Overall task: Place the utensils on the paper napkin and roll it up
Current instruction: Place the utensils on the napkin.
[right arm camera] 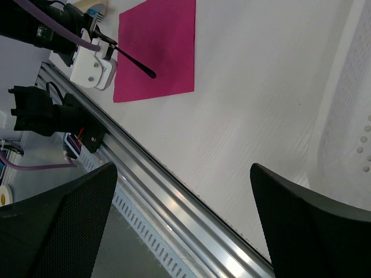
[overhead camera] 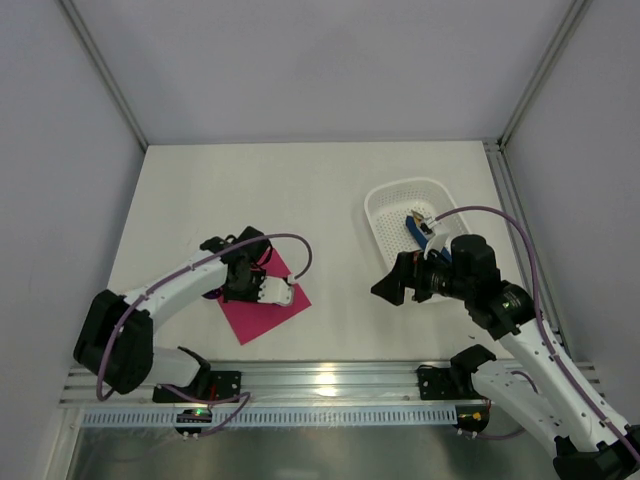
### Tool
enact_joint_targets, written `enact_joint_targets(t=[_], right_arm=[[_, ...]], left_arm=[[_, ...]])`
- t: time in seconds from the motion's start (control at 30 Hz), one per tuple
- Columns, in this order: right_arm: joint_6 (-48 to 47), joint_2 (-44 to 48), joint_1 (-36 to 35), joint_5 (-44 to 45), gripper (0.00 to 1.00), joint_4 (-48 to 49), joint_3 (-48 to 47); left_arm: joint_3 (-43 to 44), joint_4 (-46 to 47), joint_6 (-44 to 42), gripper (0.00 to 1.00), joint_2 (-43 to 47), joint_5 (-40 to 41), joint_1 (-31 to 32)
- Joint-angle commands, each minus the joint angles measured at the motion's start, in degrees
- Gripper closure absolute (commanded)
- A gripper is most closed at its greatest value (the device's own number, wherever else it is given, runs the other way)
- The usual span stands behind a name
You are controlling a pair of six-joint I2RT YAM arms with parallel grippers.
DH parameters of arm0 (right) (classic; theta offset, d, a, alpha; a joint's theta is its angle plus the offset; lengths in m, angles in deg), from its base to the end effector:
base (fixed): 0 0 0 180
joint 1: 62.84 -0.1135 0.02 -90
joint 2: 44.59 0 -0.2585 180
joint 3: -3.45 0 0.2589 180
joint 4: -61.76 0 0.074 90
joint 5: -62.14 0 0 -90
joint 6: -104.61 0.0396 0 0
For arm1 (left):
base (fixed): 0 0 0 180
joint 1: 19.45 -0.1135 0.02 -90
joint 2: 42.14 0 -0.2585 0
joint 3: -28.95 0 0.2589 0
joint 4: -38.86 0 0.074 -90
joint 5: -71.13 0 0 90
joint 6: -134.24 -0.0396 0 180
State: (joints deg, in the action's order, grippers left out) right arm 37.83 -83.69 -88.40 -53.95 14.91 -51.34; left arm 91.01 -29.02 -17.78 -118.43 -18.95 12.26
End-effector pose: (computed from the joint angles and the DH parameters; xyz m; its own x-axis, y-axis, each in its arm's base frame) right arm 0.1390 0.0858 0.2899 -0.7156 0.0503 -0.6967 -0.4841 0.6834 0.5465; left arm 0.1916 -0.1185 0.1885 0.0690 0.9955 -0.0656 0.9908 -0.0607 0.1206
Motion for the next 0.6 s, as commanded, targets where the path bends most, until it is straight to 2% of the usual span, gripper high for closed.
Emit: enact_joint_targets(t=[0.0,0.27,0.57], right_arm=[[-0.7,0.9,-0.4,-0.8,0.01,1.8,0.3],[-1.0,0.9,-0.4,-1.1,0.01,1.4,0.7],[-1.3,-0.1,-0.4,-1.3,0.0,2.1,0.4]], left_arm=[[3.9,3.7,-2.9,1.0,-4.1,-1.7,-1.6],[10.4,4.6,-3.7,1.0,-11.7,-5.0,-5.5],[7.2,4.6,-3.9,1.0,-8.2,-4.7,-7.9]])
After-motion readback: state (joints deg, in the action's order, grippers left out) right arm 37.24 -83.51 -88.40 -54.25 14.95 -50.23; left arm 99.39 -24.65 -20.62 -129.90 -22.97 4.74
